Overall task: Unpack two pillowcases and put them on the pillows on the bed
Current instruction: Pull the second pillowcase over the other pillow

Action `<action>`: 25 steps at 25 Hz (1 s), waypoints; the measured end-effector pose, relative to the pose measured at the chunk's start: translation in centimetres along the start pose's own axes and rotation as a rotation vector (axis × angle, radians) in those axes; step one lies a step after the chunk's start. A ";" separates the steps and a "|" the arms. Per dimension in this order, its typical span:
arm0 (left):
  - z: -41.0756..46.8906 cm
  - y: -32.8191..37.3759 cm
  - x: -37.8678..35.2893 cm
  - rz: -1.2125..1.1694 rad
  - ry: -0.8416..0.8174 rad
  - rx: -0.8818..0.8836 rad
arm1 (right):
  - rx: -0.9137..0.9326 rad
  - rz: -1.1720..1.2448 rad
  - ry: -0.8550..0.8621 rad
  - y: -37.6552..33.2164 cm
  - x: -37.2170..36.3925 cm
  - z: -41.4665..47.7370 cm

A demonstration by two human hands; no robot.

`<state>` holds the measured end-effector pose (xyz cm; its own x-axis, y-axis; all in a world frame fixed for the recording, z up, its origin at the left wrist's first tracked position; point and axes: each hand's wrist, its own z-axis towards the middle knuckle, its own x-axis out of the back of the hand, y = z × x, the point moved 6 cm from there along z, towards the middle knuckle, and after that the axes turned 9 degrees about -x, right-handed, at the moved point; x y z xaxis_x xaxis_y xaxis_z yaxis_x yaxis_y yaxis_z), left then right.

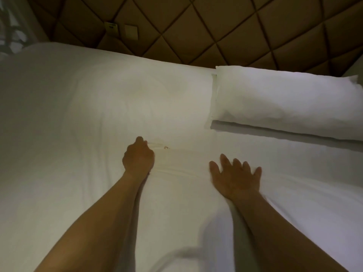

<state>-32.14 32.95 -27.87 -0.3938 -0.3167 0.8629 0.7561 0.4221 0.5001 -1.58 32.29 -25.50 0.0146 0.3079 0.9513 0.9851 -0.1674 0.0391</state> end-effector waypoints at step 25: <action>-18.5 -4.6 9.7 -0.070 -0.295 0.030 | 0.233 0.013 -0.090 3.3 -2.1 -15.4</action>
<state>-29.79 12.17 -23.15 -0.5824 -0.0870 0.8083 0.7079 0.4344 0.5569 -0.99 16.63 -22.67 0.0327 0.3911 0.9197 0.9975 0.0455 -0.0548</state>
